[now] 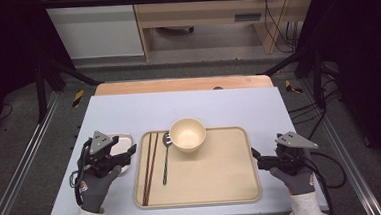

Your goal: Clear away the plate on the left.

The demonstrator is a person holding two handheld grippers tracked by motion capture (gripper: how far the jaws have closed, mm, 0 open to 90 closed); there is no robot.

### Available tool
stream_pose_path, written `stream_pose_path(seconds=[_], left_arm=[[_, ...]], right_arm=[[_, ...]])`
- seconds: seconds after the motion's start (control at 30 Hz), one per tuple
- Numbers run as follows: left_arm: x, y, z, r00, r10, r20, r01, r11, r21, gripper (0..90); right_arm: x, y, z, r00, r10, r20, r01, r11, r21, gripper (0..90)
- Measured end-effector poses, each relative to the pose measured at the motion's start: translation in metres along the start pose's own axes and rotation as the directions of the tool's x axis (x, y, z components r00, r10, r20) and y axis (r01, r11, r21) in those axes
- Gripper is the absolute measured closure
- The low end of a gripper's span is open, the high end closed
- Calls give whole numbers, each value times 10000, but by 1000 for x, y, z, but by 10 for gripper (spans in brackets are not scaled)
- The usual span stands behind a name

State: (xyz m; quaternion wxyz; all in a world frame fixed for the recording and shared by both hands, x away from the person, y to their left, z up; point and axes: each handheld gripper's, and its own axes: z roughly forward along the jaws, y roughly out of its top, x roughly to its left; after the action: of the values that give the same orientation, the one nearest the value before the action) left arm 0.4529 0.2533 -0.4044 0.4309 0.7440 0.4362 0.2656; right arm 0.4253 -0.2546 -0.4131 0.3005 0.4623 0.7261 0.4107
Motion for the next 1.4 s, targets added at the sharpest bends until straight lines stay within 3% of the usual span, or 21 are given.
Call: stream_pose_path(seconds=[0.4, 0.63, 0.77, 0.87, 0.93, 0.97, 1.37, 1.4], left_arm=[[35, -9, -8, 9957, -589, -721, 593, 9982, 30, 280], [58, -16, -10, 9873, -958, -1264, 991, 9949, 198, 280], [67, -20, -10, 9834, -1211, -1354, 1257, 9917, 260, 283], [80, -27, -8, 9751, -1440, -1687, 1547, 9866, 517, 286], [83, -28, -8, 9752, -1416, -1703, 1540, 9861, 618, 292], [89, -31, -7, 9721, -1550, -1759, 1688, 9834, 662, 297], [108, -40, 3, 9613, -1744, -2131, 1995, 9745, 1026, 349], [110, -42, 5, 9580, -1743, -2277, 2036, 9726, 1121, 357]], right_arm=[[1, 0, 2, 10000, -55, 80, 55, 10000, -3, 18], [2, -1, 4, 10000, -77, 60, 77, 10000, 57, 29], [2, -1, 4, 10000, -57, 44, 57, 10000, 46, 32], [3, -1, 5, 10000, -38, 8, 38, 10000, 49, 35], [3, -1, 5, 10000, -37, 0, 37, 10000, 77, 36], [3, -1, 5, 10000, -62, 12, 62, 9999, 98, 36], [4, -1, 5, 9999, -91, 58, 90, 9999, 123, 39], [4, -1, 5, 9999, -126, 79, 125, 9999, 118, 40]])
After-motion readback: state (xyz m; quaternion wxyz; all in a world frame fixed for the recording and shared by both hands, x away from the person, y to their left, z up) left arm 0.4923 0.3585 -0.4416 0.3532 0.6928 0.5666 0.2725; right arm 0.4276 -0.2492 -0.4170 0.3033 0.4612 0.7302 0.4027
